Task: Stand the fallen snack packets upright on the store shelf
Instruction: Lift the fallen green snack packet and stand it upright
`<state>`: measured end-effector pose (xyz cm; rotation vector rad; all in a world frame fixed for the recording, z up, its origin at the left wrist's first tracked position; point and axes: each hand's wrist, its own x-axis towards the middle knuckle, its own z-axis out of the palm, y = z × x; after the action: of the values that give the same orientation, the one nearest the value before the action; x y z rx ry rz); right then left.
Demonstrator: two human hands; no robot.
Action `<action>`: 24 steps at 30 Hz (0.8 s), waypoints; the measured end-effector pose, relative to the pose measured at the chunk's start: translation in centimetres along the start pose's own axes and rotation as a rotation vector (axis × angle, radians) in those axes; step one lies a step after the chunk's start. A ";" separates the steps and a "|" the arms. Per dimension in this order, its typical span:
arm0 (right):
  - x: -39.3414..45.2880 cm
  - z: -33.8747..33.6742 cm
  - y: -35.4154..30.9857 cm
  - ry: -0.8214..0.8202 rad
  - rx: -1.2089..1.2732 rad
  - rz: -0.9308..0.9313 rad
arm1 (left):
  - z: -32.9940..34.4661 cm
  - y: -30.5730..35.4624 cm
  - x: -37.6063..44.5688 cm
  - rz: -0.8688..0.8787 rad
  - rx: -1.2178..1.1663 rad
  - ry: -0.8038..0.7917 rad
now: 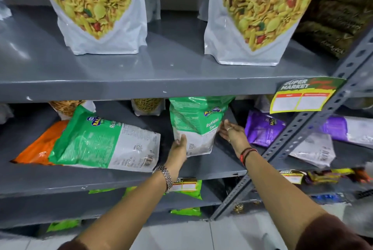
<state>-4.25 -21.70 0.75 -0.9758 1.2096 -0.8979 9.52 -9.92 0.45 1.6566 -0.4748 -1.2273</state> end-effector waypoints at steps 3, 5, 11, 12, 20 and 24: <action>-1.2 -0.6 0.9 0.012 -0.067 -0.048 | 0.5 -0.5 1.9 -0.027 0.022 0.004; -2.0 -1.2 2.1 0.045 -0.129 -0.065 | 0.7 -1.1 4.4 -0.058 -0.007 0.032; -4.6 -0.9 4.3 0.055 -0.251 -0.087 | 1.9 2.4 1.8 0.018 0.046 -0.006; -4.9 -0.6 4.5 0.045 -0.267 -0.080 | 2.0 2.5 2.0 0.033 0.045 -0.013; -4.4 -1.1 3.7 0.055 -0.205 -0.054 | 1.5 1.0 1.1 0.017 0.013 0.098; -2.7 -0.4 0.7 0.087 -0.126 0.072 | 1.8 -2.5 -2.2 0.040 0.029 0.126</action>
<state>-4.98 -18.98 0.98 -0.9946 1.3804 -0.8226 6.44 -8.02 -0.62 1.7287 -0.4479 -1.0842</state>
